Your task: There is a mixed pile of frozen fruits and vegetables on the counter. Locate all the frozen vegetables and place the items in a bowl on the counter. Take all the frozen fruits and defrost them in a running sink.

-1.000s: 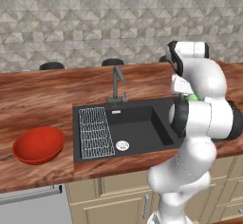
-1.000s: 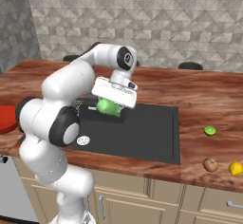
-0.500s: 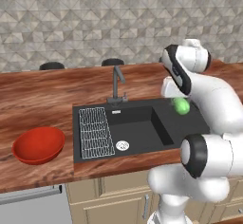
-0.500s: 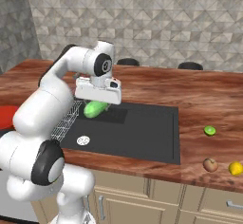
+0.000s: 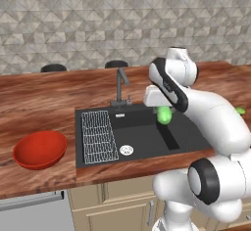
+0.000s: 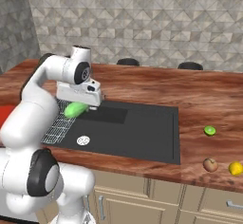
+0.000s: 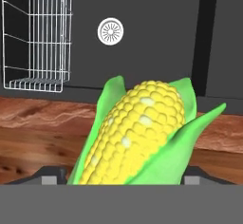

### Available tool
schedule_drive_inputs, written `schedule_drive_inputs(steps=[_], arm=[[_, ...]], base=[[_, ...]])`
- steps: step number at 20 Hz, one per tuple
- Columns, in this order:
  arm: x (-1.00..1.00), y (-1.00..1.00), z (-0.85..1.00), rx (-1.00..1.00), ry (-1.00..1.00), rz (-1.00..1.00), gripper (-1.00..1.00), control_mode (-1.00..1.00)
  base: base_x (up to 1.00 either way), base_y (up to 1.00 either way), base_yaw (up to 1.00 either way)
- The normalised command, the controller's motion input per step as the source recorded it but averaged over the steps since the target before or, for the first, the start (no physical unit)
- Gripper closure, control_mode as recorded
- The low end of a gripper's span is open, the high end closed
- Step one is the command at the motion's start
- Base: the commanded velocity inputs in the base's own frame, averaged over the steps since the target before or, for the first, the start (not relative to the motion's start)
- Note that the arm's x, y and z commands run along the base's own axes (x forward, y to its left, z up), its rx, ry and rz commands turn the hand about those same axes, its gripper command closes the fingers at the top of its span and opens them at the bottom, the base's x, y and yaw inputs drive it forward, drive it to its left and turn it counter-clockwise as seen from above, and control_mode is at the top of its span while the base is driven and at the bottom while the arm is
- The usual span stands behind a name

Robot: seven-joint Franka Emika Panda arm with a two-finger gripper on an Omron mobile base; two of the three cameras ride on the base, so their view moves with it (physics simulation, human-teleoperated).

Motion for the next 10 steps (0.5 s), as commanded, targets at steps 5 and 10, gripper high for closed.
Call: schedule_drive_inputs(steps=[5,10], arm=[[0.03,0.92,0.06,0.0,-0.07,0.0,1.0,-1.0],[0.1,1.0,0.0,0.0,-0.05,0.0,1.0,-1.0]], base=[[0.0,0.0,0.0],[0.0,0.0,0.0]])
